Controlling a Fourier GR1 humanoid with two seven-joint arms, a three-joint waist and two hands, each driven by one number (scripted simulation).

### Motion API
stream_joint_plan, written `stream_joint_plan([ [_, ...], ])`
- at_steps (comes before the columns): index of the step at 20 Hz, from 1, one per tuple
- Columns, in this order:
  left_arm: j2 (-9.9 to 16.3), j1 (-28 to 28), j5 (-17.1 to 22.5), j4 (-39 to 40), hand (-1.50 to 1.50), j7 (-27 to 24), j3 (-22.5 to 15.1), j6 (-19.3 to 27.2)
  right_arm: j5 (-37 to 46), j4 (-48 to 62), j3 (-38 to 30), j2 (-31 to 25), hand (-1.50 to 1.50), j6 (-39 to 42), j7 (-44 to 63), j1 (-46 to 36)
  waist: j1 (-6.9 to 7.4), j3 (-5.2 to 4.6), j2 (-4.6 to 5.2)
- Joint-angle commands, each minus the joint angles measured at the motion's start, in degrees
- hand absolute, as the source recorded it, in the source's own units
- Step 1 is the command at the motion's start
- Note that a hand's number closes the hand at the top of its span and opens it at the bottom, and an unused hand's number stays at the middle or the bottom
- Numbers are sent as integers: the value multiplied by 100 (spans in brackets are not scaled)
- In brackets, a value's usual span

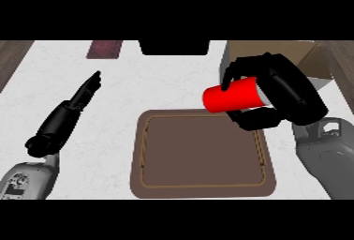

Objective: Pick the can from the tray and place it in the cardboard box

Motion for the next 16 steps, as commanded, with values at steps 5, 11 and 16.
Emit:
stream_joint_plan([
  [5, -15, -335, -83, 442, 0, -175, 184, -119, 318, 2150, -798, -126, 150, 219, -563, -1274, 34, -2, 17],
  [11, -240, -101, -246, 14, 0, -48, -146, -21, 584, 3992, -605, -688, 150, 1156, -1255, -1840, 190, -2, 63],
  [16, -85, -58, -10, -124, 0, 21, 54, -293, 931, 5220, -478, -736, 150, 1544, -1941, -2343, 195, 1, 36],
])
